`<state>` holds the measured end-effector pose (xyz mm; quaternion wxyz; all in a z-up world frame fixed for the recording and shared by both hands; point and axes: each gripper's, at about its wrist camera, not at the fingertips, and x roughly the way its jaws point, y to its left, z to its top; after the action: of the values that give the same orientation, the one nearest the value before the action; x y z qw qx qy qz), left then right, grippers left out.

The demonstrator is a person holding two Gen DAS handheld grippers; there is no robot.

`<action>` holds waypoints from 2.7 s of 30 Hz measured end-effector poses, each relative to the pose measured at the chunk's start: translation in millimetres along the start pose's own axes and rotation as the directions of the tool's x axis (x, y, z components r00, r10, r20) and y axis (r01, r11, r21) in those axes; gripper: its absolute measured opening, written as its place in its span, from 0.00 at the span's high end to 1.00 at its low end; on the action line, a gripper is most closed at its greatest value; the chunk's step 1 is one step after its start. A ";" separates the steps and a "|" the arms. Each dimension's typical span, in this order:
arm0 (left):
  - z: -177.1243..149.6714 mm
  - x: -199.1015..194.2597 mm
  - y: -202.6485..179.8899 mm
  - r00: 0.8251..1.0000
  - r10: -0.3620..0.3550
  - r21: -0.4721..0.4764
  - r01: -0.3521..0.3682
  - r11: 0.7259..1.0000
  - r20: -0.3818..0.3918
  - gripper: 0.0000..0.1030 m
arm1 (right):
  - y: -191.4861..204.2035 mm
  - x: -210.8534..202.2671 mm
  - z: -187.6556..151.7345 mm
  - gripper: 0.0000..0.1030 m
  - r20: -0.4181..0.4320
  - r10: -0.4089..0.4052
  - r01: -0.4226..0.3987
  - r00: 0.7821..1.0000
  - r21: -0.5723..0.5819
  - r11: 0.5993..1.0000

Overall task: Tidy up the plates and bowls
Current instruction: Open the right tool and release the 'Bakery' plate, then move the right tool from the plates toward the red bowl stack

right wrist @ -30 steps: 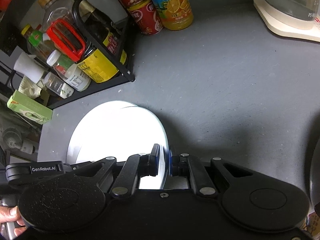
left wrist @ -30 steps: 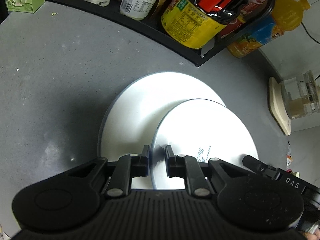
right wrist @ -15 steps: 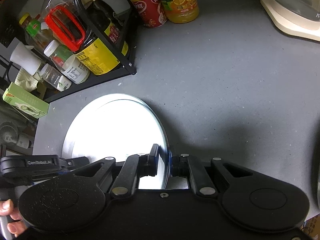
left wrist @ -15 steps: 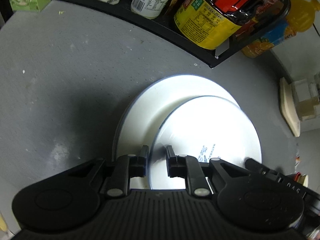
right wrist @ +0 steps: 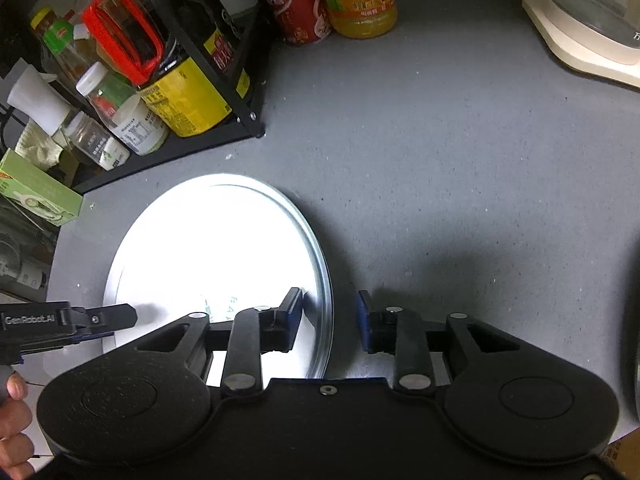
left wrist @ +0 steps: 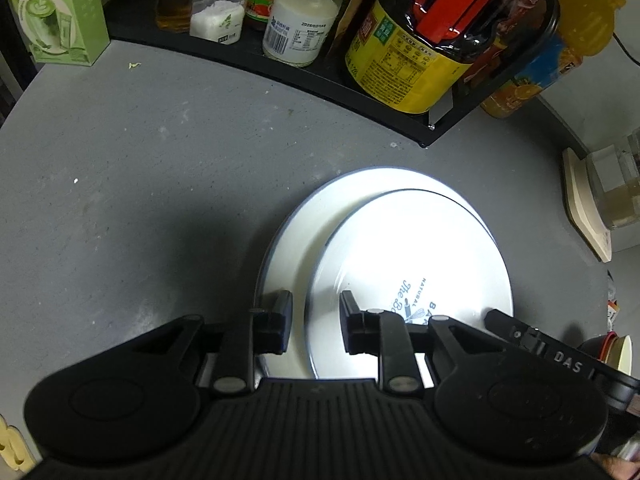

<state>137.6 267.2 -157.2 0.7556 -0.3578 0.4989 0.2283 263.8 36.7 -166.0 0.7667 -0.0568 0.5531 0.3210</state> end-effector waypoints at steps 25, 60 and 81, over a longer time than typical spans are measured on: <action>-11.3 -27.2 -23.3 0.996 0.052 0.115 -0.059 0.992 0.067 0.74 | -4.8 -32.2 -12.3 0.37 0.065 0.005 -0.006 0.998 0.024 1.000; -44.1 -44.4 -189.0 0.992 -0.110 0.460 0.073 0.885 0.054 0.33 | -94.2 -167.6 -46.3 0.00 0.284 -0.141 0.081 0.948 0.213 0.974; -84.6 -6.1 -313.3 0.988 -0.142 0.589 0.151 0.794 -0.062 0.33 | -211.7 -195.4 -71.1 0.00 0.259 -0.278 0.154 0.925 0.414 0.897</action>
<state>305.1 1.8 -74.4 0.8412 -0.1434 0.5214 -0.0004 288.0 -245.3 -77.0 0.8713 0.0851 0.4676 0.1223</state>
